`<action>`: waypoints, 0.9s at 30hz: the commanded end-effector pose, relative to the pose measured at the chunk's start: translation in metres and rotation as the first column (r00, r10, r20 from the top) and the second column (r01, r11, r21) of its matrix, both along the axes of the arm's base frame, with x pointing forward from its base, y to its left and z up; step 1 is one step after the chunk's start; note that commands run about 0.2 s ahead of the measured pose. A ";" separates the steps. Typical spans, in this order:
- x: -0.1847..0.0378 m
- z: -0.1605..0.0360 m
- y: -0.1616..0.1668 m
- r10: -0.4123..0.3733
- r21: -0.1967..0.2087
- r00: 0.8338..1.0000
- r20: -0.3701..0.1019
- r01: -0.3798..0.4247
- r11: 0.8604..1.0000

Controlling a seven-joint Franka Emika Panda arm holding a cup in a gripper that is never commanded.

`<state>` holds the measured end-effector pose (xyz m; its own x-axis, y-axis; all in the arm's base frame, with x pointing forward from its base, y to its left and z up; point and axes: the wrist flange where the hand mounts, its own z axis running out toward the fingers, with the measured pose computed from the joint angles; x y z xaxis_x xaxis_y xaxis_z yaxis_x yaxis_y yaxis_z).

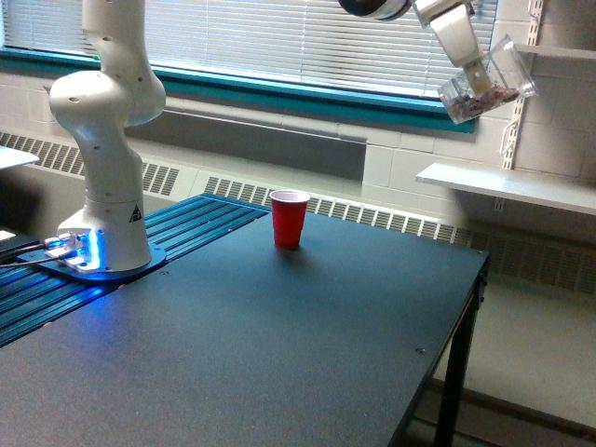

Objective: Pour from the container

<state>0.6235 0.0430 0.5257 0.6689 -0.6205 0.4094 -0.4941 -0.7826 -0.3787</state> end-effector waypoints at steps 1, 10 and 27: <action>-0.015 -0.050 0.079 0.035 0.075 0.990 -0.134 -0.025 0.997; -0.053 -0.059 0.145 0.158 -0.100 0.974 -0.165 -0.176 0.979; -0.141 -0.079 0.146 0.069 -0.198 0.966 -0.250 -0.120 0.973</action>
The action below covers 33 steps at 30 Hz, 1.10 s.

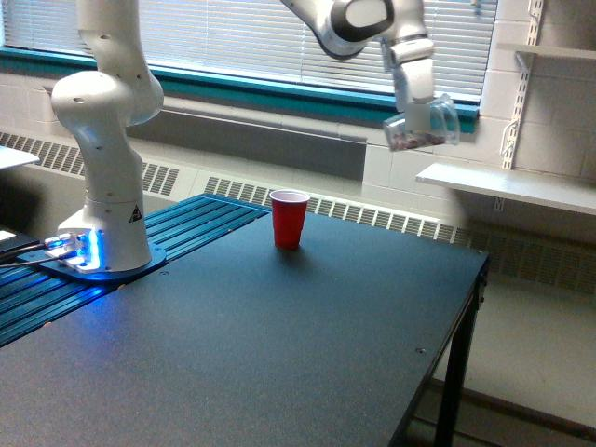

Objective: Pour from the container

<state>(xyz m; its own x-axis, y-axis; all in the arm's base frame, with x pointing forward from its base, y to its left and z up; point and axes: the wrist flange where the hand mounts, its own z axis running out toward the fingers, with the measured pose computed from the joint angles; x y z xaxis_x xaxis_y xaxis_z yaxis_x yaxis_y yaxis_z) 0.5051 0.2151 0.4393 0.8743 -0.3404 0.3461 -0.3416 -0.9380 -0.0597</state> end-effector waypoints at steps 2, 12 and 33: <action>-0.035 0.007 -0.030 -0.157 0.005 0.988 0.003 0.157 0.988; -0.098 0.003 -0.024 -0.212 -0.012 0.977 -0.011 0.212 0.977; -0.197 -0.023 0.028 -0.285 0.061 0.951 -0.119 0.293 0.954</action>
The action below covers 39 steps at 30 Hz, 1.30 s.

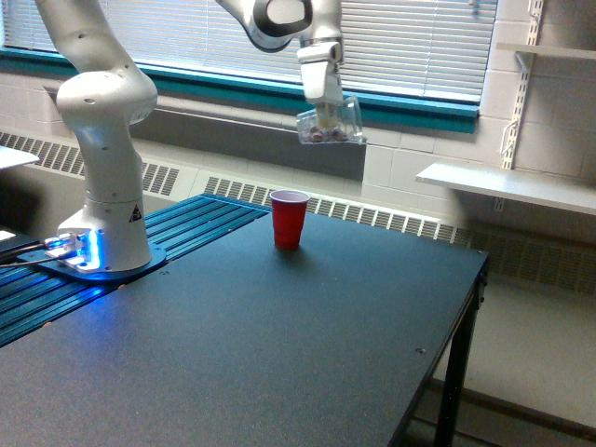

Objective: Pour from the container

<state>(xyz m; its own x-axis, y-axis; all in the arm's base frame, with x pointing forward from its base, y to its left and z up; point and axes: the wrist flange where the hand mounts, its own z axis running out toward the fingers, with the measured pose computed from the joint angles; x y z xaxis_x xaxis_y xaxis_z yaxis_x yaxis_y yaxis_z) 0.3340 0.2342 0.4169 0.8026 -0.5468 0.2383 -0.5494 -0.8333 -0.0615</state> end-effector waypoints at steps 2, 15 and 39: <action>-0.036 -0.003 0.010 -0.081 0.029 0.997 -0.018 0.081 0.996; -0.096 -0.022 0.026 -0.117 0.034 0.990 -0.081 0.120 0.992; -0.119 -0.058 0.021 -0.365 0.047 0.908 -0.207 0.382 0.923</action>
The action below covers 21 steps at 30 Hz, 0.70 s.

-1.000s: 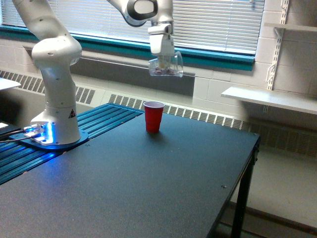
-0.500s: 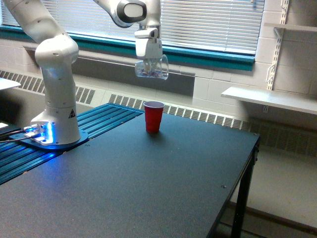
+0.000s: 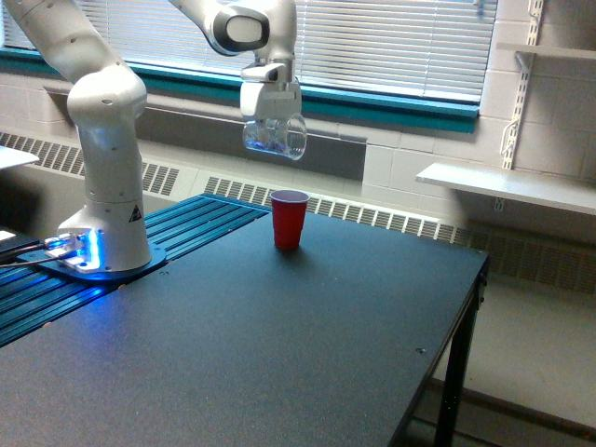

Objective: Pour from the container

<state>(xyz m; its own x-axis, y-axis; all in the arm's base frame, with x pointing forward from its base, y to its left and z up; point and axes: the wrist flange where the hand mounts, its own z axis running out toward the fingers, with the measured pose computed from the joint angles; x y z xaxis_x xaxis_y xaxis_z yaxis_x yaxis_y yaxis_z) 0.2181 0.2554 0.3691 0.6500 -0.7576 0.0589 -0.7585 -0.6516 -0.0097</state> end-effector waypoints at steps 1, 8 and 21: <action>-0.003 -0.011 0.000 -0.122 -0.005 0.992 -0.031 0.122 0.993; 0.003 -0.015 -0.001 -0.194 -0.022 0.980 -0.040 0.193 0.981; -0.002 -0.024 0.003 -0.228 -0.038 0.971 -0.077 0.226 0.973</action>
<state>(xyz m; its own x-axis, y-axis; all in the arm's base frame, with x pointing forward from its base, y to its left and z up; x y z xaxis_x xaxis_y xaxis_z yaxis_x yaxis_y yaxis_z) 0.2208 0.2527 0.3473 0.4905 -0.8707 0.0369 -0.8709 -0.4882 0.0570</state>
